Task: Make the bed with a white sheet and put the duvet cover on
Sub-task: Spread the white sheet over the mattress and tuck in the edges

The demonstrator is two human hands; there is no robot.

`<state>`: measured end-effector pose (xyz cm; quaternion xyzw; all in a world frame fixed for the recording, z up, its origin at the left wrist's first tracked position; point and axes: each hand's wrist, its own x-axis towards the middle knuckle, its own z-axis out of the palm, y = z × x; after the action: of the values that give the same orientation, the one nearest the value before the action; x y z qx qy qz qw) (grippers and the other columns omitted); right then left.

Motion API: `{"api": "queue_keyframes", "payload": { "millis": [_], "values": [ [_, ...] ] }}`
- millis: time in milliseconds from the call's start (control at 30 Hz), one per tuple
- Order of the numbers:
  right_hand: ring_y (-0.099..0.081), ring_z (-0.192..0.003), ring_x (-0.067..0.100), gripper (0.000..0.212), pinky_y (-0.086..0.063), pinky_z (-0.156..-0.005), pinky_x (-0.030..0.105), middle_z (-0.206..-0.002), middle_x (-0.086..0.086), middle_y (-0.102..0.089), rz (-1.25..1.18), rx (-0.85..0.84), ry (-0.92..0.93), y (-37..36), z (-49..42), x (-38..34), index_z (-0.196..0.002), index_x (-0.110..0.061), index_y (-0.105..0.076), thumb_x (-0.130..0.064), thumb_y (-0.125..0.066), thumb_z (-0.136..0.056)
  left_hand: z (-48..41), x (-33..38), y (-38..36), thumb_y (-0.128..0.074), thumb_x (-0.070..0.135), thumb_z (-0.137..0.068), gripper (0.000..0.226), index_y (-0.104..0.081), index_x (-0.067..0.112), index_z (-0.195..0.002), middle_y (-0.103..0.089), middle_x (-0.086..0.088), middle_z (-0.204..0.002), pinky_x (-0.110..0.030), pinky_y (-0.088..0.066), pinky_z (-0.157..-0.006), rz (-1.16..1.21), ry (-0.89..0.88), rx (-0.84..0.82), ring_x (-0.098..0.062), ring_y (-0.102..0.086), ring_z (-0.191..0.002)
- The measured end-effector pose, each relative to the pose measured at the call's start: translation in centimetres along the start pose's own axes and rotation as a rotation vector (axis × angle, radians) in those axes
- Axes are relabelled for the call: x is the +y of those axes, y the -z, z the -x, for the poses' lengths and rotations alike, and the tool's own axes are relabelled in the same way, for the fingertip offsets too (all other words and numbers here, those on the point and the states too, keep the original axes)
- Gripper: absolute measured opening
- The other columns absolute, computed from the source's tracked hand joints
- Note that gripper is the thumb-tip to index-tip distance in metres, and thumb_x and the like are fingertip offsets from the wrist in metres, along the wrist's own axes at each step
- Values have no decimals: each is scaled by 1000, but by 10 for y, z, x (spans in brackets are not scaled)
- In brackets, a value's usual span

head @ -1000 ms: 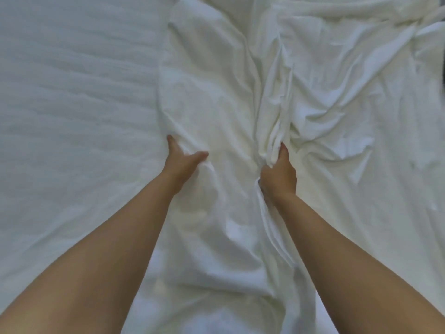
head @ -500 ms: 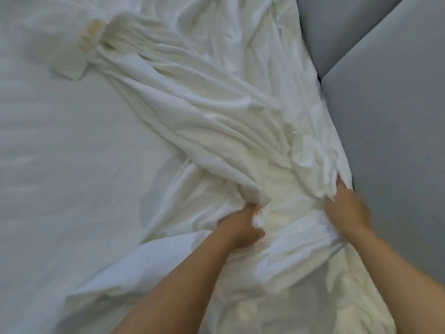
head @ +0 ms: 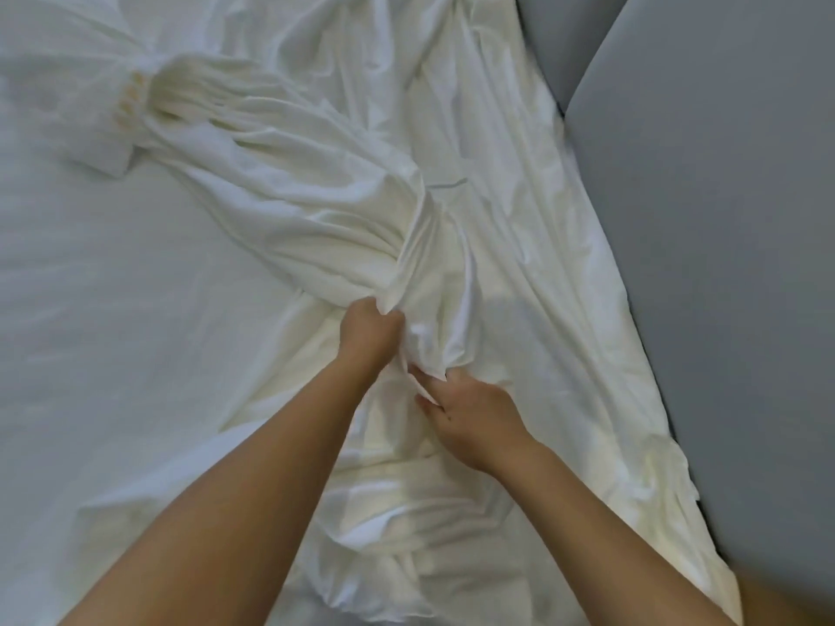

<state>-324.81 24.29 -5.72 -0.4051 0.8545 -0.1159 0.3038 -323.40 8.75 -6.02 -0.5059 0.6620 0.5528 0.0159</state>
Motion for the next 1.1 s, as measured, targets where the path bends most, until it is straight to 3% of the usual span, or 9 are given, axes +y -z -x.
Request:
{"api": "queue_keyframes", "payload": {
  "millis": [67, 133, 233, 333, 433, 600, 667, 800, 1100],
  "values": [
    [-54, -106, 30, 45, -41, -82, 35, -121, 9, -50, 28, -63, -47, -8, 1, -3, -145, -39, -28, -36, -30, -100, 8, -24, 15, -50, 12, -86, 12, -60, 5, -88, -65, -20, -92, -50, -54, -80, 40, 86, 121, -38, -63, -87],
    [-54, -107, 32, 43, -42, -83, 35, -123, 11, -50, 47, -58, -72, -20, 3, -12, -142, -34, -35, -31, -32, -99, 25, -47, 24, -49, 15, -90, 14, -58, 9, -81, -65, -17, -87, -49, -54, -80, 42, 135, 128, -36, -64, -85],
    [-47, -109, 30, 40, -38, -85, 34, -122, 12, -46, 114, 15, -125, -38, 10, -33, -137, -23, -41, -26, -35, -97, 51, -75, 36, -45, 20, -93, 23, -56, 9, -76, -62, -7, -76, -37, -47, -70, -121, 6, 39, -30, -60, -79],
    [-41, -108, 30, 37, -34, -89, 34, -122, 12, -40, 142, 135, -167, -44, 15, -54, -128, -17, -47, -20, -40, -92, 73, -92, 61, -45, 19, -94, 22, -62, 15, -106, -64, 3, -91, -27, -39, -72, -283, -65, -34, -16, -56, -87],
    [-38, -113, 32, 39, -27, -99, 37, -130, 14, -38, 153, 154, -188, -43, 25, -79, -125, -13, -48, -16, -43, -87, 104, -114, 100, -46, 21, -94, 32, -56, 14, -124, -59, 6, -90, -23, -37, -72, -341, -53, -27, -12, -53, -84],
    [-40, -122, 27, 41, -9, -111, 51, -130, 7, -46, 235, 65, -23, -54, 64, -168, -132, -13, -45, -22, -41, -92, 174, -158, 188, -48, 25, -96, 31, -57, 13, -123, -59, 2, -100, -26, -41, -79, -315, -34, 16, -15, -53, -91],
    [-44, -117, 28, 41, -18, -108, 45, -125, 8, -51, 198, 32, 48, -64, 82, -210, -131, -11, -46, -19, -42, -91, 207, -181, 226, -49, 26, -96, 31, -57, 14, -123, -61, -2, -108, -26, -39, -79, -292, -31, 30, -15, -52, -94],
    [-51, -113, 25, 41, -39, -96, 36, -125, 8, -56, 89, -109, 229, -102, 137, -311, -134, -11, -47, -21, -44, -94, 294, -250, 315, -49, 28, -96, 31, -57, 15, -122, -57, 1, -104, -27, -40, -79, -194, -1, 100, -16, -54, -96],
    [-48, -117, 21, 39, -36, -93, 27, -126, 6, -53, 180, -335, 613, -242, 268, -531, -133, -13, -49, -24, -44, -96, 518, -429, 495, -54, 23, -94, 26, -61, 15, -117, -59, 5, -98, -19, -36, -75, -35, 204, 429, -11, -53, -91]
  ]
}}
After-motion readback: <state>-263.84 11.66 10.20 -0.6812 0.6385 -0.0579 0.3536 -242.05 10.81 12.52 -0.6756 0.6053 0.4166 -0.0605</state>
